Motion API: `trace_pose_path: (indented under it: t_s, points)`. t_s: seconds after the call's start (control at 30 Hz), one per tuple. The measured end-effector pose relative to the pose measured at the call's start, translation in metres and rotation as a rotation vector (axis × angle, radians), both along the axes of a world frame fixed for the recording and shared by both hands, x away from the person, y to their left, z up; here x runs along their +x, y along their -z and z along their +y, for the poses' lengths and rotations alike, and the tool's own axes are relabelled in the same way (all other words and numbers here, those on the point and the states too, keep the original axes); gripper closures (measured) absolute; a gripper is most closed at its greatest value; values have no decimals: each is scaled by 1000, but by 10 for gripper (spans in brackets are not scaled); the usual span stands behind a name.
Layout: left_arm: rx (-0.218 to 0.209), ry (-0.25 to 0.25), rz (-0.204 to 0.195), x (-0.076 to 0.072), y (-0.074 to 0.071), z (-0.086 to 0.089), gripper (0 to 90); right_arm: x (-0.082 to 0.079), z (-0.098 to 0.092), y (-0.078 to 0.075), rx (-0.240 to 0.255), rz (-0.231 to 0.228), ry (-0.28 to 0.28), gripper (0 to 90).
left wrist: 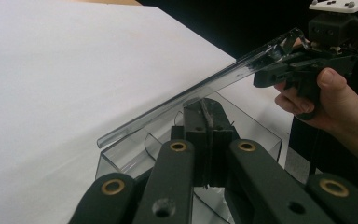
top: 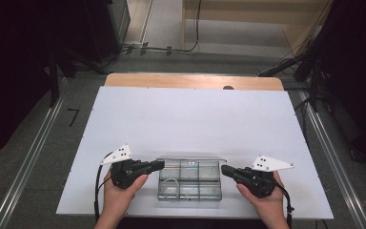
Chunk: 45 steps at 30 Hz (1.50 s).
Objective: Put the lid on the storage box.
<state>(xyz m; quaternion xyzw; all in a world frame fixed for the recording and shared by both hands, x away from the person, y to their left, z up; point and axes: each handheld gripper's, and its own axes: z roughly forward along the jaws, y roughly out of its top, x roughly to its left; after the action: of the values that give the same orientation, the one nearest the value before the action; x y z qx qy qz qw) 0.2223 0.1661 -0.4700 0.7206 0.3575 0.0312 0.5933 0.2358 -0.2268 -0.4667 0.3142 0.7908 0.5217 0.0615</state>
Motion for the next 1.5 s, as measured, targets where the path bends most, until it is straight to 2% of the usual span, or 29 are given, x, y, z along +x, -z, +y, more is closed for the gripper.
trace_pose_path:
  t_s: [0.2, 0.77, 1.07, 1.5]
  points:
    - [-1, 2, -6, -6, -1, -1, 900, -2, 2, -3, 14, -5, -5, 880]
    - [1, 13, 2, -17, 5, 1, 900, -7, 4, -3, -6, -31, -13, 881]
    - [7, 19, 18, -21, 9, 3, 900, -12, 2, 3, -19, -22, -21, 880]
    - [40, 70, 63, -19, 20, 4, 899, -11, 0, 13, -44, -9, -47, 880]
